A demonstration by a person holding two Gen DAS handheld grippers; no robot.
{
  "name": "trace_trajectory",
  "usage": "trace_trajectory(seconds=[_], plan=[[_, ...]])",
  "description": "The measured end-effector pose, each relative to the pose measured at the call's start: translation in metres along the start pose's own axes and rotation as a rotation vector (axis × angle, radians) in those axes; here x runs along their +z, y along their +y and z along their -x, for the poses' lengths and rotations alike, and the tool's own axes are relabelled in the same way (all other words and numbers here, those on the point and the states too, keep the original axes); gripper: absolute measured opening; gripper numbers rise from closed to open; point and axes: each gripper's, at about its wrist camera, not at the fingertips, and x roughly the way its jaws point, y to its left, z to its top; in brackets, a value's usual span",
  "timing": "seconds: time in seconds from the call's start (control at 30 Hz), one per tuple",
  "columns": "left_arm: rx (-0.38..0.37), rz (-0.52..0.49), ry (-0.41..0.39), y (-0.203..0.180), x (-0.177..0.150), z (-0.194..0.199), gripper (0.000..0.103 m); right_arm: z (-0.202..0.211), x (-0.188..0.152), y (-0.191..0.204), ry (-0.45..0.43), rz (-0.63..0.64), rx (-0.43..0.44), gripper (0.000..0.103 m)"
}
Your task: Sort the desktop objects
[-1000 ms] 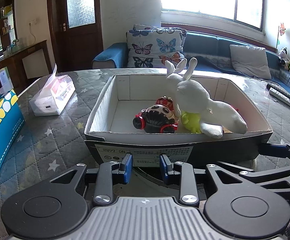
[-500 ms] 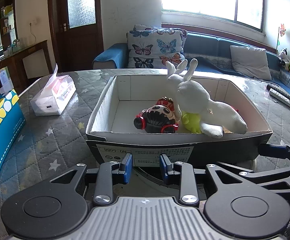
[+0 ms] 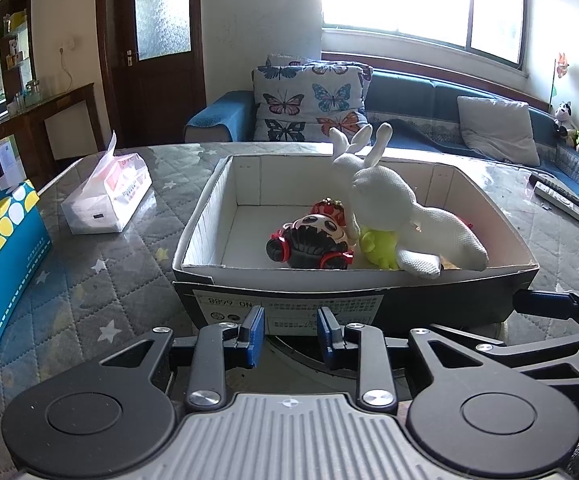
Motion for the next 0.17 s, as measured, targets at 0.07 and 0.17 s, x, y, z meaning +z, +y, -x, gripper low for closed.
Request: trace_trajectory(seconds=[0.07, 0.17], plan=[[0.002, -0.004, -0.002, -0.0009, 0.0, 0.0014, 0.03, 0.0008, 0.0001, 0.0002, -0.001, 0.0, -0.001, 0.103], [-0.004, -0.002, 0.001, -0.0005, 0.0004, 0.0024, 0.031, 0.0012, 0.0002, 0.0002, -0.001, 0.0, -0.002, 0.103]])
